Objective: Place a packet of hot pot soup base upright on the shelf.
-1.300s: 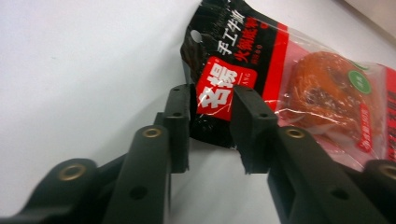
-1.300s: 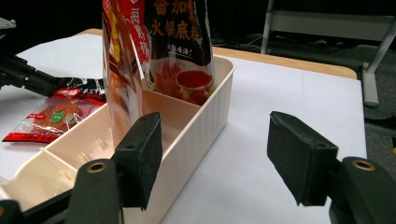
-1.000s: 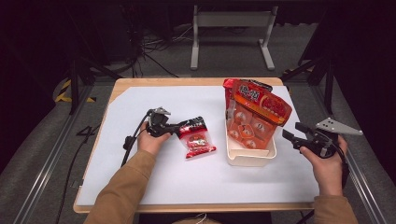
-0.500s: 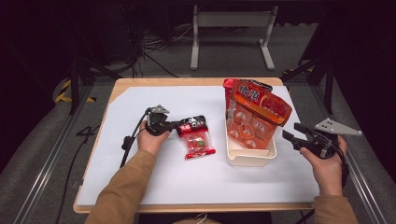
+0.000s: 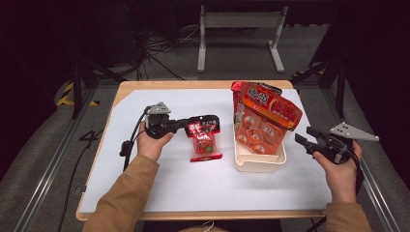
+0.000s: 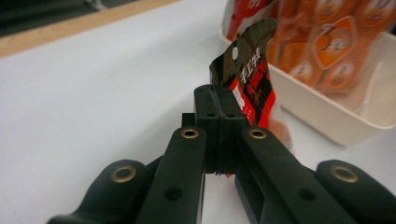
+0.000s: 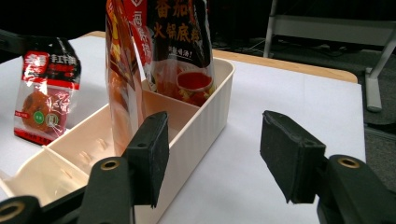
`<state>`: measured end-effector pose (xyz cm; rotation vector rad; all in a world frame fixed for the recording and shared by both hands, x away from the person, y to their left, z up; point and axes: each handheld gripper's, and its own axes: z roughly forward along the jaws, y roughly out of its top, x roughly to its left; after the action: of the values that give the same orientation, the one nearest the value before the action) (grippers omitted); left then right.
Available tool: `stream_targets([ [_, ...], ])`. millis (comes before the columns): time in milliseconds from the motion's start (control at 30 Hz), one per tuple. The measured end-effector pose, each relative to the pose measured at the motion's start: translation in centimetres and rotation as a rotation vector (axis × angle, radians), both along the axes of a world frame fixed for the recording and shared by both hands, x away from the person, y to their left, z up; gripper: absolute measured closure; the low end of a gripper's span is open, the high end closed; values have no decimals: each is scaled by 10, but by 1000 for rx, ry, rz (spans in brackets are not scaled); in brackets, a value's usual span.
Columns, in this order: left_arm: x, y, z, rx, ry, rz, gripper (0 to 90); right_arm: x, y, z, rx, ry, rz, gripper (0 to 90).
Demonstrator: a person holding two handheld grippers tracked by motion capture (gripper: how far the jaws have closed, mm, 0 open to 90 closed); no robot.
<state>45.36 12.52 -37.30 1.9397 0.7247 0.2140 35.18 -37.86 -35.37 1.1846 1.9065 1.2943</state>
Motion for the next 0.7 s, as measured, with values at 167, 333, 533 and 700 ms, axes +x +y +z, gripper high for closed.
stream_targets([
  [167, -19, -9, 19, 22, -69, -62, 900, 0, 0, 1, 1, -2, 4, 424],
  [333, -37, -22, 35, 70, -128, -127, 900, 1, -1, 0, 8, -4, 5, 425],
  [533, -49, -28, 47, 75, -157, -168, 900, 1, -2, -1, 16, -4, 11, 424],
  [700, -52, -23, 54, 63, -163, -164, 900, 2, -4, -1, 25, -6, 13, 425],
])
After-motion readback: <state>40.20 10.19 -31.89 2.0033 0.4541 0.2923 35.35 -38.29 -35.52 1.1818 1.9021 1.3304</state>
